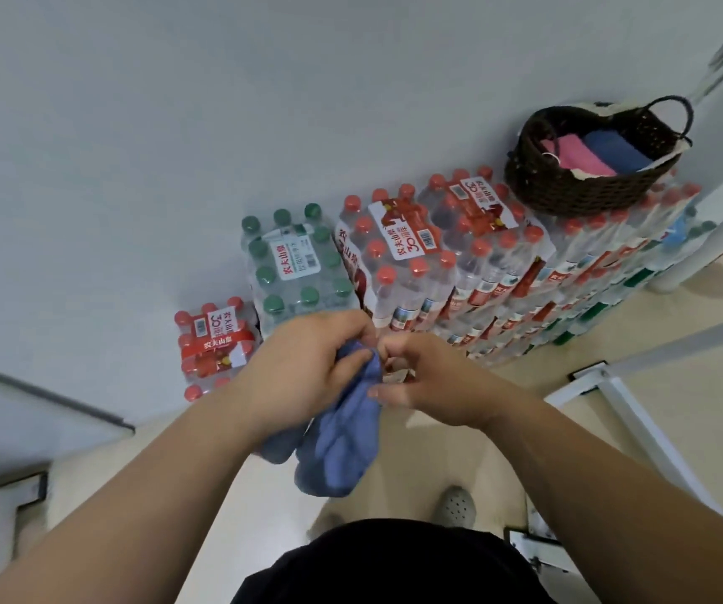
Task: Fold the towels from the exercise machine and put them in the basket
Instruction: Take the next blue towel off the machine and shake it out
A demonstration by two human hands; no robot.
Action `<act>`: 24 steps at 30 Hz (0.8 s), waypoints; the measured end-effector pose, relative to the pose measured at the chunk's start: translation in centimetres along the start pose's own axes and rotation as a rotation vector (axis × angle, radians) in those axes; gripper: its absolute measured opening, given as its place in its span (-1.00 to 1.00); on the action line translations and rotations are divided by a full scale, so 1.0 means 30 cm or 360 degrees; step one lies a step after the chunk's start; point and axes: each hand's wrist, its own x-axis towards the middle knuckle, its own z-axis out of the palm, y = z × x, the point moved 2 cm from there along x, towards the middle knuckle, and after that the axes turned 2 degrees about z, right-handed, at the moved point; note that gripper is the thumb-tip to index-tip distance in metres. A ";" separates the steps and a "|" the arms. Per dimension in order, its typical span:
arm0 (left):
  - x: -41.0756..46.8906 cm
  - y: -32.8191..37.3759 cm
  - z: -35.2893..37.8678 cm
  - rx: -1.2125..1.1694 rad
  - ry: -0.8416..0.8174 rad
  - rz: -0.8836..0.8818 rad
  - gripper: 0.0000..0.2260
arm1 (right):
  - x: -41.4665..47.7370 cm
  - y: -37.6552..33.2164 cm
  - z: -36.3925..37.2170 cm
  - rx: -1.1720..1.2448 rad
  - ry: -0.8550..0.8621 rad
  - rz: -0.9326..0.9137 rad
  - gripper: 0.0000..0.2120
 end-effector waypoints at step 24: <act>0.105 -0.125 0.024 0.0022 0.0627 -0.0810 -0.92 | 0.086 0.533 -0.494 -0.1357 -0.0210 0.0521 -0.58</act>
